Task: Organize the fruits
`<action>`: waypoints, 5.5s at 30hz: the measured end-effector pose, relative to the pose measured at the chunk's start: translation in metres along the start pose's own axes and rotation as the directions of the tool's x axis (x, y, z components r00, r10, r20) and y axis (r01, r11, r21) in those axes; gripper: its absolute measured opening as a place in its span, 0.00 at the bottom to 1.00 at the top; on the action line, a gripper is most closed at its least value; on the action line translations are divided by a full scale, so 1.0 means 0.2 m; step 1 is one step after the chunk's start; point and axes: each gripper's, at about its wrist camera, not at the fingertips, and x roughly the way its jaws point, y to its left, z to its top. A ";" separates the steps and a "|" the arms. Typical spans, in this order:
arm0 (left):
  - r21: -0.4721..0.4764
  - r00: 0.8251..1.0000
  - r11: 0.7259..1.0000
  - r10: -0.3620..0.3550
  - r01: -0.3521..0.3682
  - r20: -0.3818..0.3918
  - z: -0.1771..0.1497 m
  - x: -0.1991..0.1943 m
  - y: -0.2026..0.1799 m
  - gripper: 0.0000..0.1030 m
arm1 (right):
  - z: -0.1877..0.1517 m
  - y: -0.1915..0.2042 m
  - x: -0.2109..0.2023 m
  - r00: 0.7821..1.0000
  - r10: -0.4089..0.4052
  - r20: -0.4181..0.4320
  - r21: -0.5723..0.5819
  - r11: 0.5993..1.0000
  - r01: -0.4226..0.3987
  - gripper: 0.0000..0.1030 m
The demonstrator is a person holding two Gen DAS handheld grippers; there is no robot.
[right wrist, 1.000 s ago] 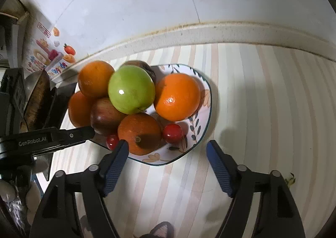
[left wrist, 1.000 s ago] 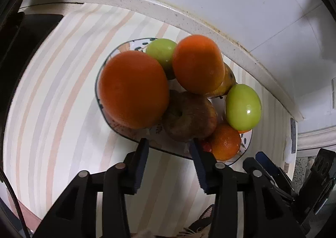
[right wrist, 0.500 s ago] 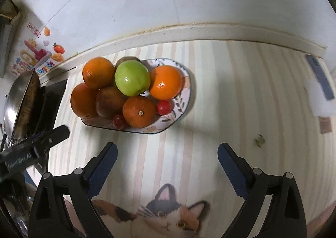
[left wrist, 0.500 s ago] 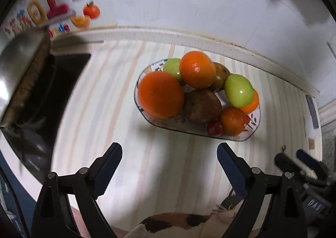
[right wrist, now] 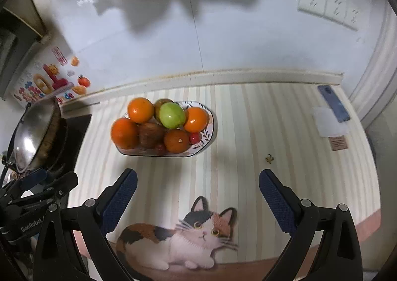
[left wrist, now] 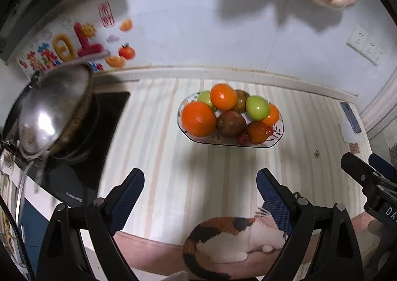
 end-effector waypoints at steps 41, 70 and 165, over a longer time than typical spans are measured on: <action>0.007 0.975 0.998 -0.055 0.055 0.217 -0.53 -1.05 0.05 0.90 | -0.64 0.11 -1.29 0.977 0.013 0.214 -0.038 0.999 -0.005 0.98; 0.015 0.987 0.999 0.044 -0.047 0.155 -0.16 -0.51 0.08 0.99 | -0.21 0.13 -0.57 0.992 -0.023 0.121 -0.020 0.999 0.026 0.98; -0.025 0.989 0.999 0.032 -0.029 0.145 -0.22 -0.55 0.11 0.99 | -0.27 0.18 -0.59 0.994 -0.042 0.105 -0.069 0.996 0.049 0.98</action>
